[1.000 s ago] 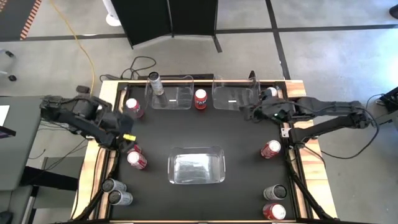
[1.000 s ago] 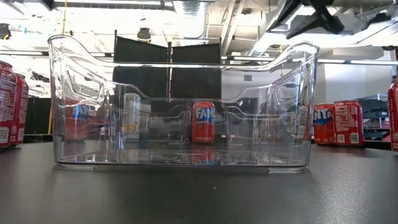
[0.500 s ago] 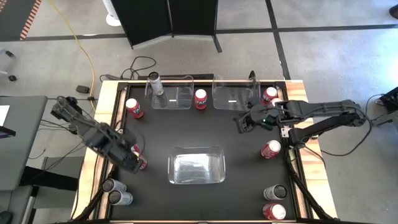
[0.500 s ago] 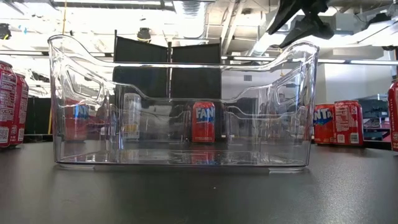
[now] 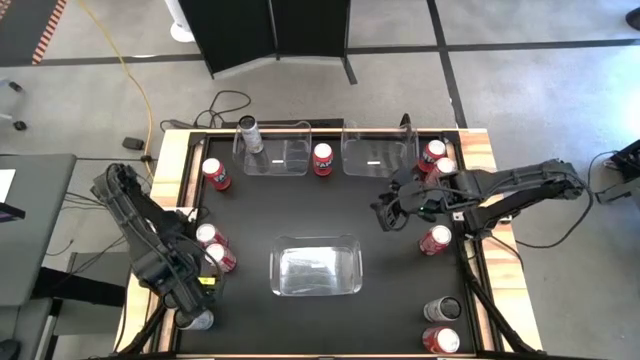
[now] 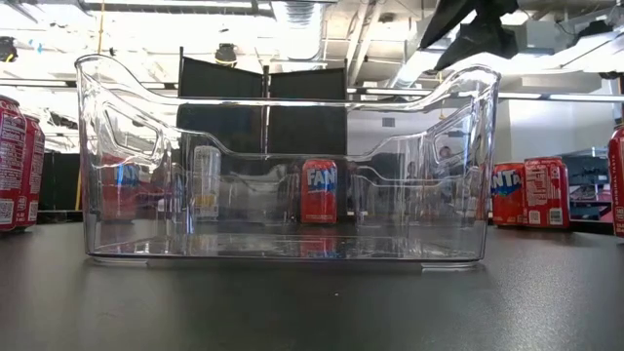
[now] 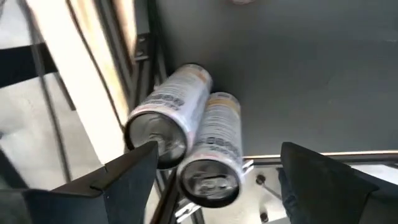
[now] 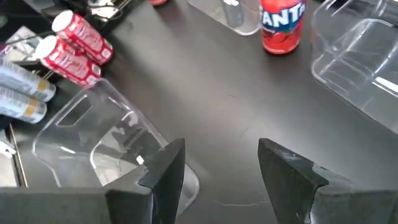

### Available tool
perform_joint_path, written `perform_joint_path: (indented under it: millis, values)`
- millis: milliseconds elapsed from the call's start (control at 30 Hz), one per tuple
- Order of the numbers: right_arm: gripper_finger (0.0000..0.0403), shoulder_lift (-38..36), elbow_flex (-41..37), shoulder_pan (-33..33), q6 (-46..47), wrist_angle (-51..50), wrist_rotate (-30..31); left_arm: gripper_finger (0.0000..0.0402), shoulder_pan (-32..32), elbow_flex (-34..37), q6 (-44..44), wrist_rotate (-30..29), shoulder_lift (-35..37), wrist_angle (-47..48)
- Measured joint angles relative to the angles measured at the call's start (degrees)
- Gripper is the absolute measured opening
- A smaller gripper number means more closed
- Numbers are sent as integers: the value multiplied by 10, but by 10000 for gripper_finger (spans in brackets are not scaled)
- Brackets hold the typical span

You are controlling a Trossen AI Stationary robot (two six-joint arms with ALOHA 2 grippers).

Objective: Sort soda cans
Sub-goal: Put the bottom white-yellow soda can into the top left transparent bin

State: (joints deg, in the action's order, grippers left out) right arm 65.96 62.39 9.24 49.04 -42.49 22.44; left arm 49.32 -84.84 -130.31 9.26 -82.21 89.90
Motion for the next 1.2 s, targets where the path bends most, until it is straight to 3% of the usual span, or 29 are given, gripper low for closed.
perform_joint_path:
  millis: [200, 333, 500, 900, 1200]
  values:
    - [220, 15, 0, 17, -1, 7, 1, 331, 25, -1, 53, 8, 0, 1]
    - [220, 24, 0, 26, -1, 18, 1, 331, 35, 7, 21, 17, -2, 2]
    - [220, 37, 0, 35, -1, 24, 2, 331, 36, 39, 3, 71, -18, -3]
    - [221, 43, 0, 35, 4, 24, 0, 331, 37, 35, -1, 56, -28, -167]
    - [221, 46, 0, 35, 11, 28, 1, 332, 54, 35, 4, 45, -60, -168]
